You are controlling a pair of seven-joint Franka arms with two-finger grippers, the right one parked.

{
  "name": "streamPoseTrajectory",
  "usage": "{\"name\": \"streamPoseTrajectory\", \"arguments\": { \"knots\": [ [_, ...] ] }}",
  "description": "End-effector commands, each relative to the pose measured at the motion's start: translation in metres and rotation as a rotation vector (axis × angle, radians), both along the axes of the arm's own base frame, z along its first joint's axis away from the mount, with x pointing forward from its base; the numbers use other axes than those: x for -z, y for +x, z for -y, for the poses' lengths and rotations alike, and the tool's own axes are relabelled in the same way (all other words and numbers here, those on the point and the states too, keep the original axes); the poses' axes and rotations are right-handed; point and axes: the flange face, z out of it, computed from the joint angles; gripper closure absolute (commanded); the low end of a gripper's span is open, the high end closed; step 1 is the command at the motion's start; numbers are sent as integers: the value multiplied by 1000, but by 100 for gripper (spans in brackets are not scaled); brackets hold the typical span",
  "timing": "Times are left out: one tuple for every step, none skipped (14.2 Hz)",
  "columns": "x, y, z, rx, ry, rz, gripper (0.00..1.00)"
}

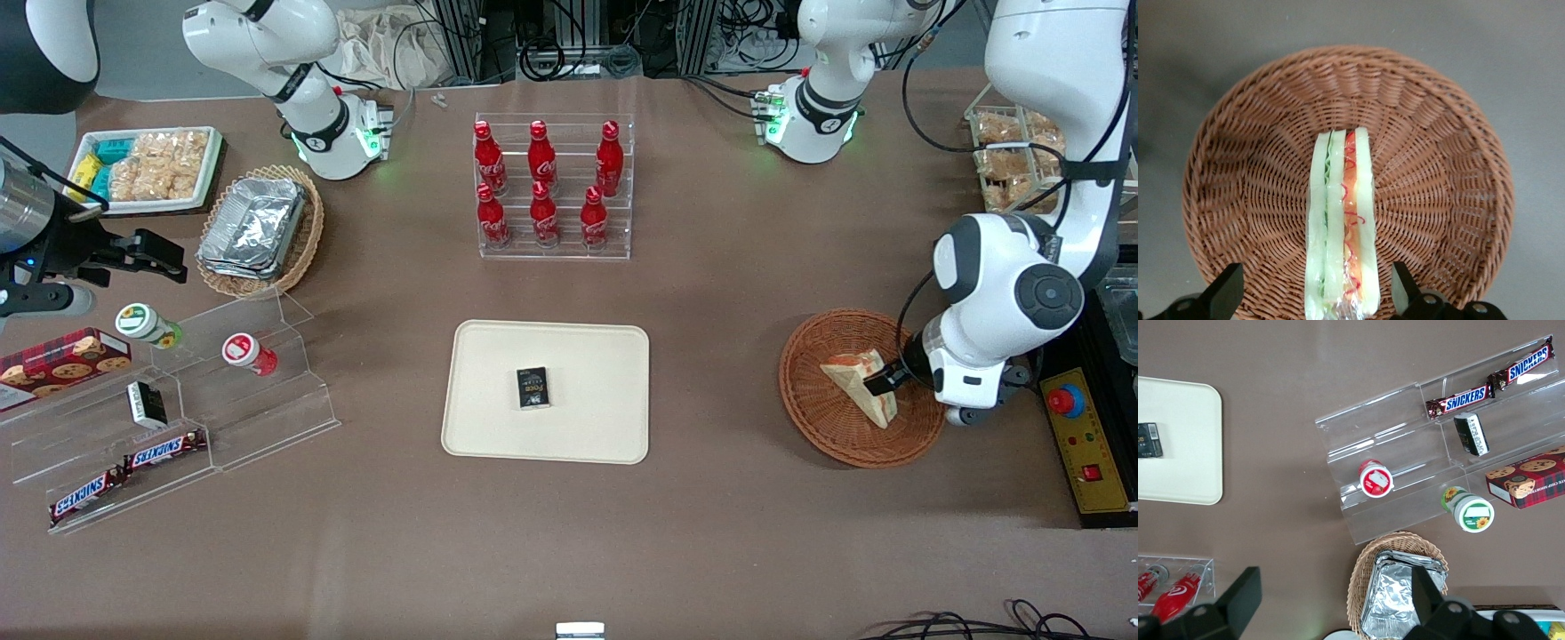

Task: Place sandwich from basket to tray
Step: 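Close the left gripper on the triangular sandwich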

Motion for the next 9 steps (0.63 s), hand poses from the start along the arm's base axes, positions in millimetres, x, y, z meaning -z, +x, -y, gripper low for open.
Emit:
{"name": "streamPoseTrajectory", "arguments": {
  "knots": [
    [17, -3, 3, -53, 8, -8, 0],
    [22, -2, 3, -69, 7, -12, 0],
    [25, -1, 3, -85, 5, -5, 0],
    [28, -1, 4, -96, 3, -6, 0],
    [34, -2, 5, -96, 2, -15, 0],
    [38, -2, 5, -95, 2, -21, 0],
    [43, -3, 5, -95, 1, -30, 0],
    [44, -3, 5, -93, 1, -32, 0],
    [49, -2, 5, -95, -1, -38, 12]
  ]
}}
